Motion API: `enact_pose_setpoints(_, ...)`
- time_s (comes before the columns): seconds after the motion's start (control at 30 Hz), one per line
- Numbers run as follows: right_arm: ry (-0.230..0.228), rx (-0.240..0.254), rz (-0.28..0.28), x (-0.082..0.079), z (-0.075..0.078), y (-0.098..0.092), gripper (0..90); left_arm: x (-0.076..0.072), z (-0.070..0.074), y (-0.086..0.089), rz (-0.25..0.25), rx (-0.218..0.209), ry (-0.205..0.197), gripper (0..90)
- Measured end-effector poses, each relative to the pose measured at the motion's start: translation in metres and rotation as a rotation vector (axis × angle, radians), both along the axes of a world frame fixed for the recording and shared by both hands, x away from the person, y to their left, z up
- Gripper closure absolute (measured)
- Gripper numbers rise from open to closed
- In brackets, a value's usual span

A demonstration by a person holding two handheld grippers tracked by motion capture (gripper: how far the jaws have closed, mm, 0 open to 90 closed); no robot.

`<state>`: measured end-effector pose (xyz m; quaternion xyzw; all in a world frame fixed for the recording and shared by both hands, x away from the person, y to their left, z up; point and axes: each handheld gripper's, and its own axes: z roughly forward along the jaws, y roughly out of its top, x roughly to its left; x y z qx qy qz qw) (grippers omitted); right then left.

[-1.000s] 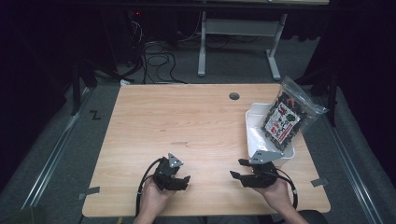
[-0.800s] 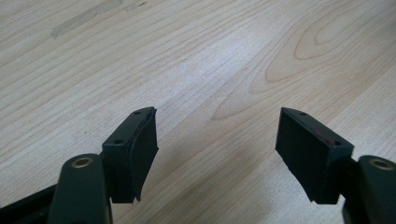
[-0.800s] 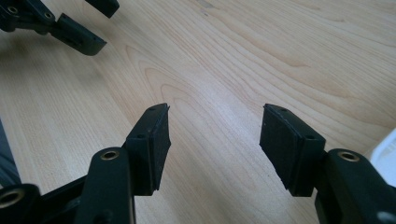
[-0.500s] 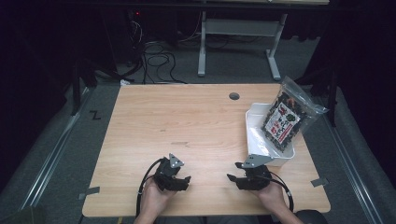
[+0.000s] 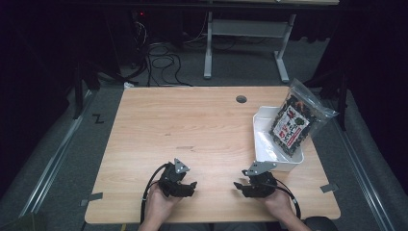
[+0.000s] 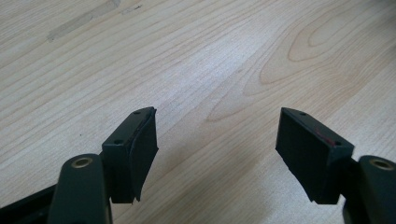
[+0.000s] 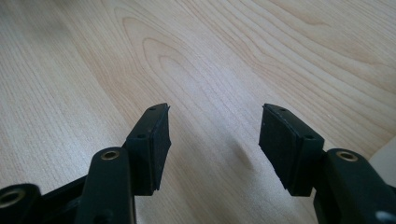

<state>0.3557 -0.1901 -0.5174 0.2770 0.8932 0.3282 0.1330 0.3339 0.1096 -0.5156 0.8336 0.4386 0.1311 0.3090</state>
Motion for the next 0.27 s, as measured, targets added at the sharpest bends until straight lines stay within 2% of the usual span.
enact_pose_setpoints(0.27, 0.014, 0.002, -0.006, 0.0015, -0.0005, -0.0014, 43.9, 0.0004, 0.0003, 0.0006, 0.001, 0.0, 0.0, 29.7)
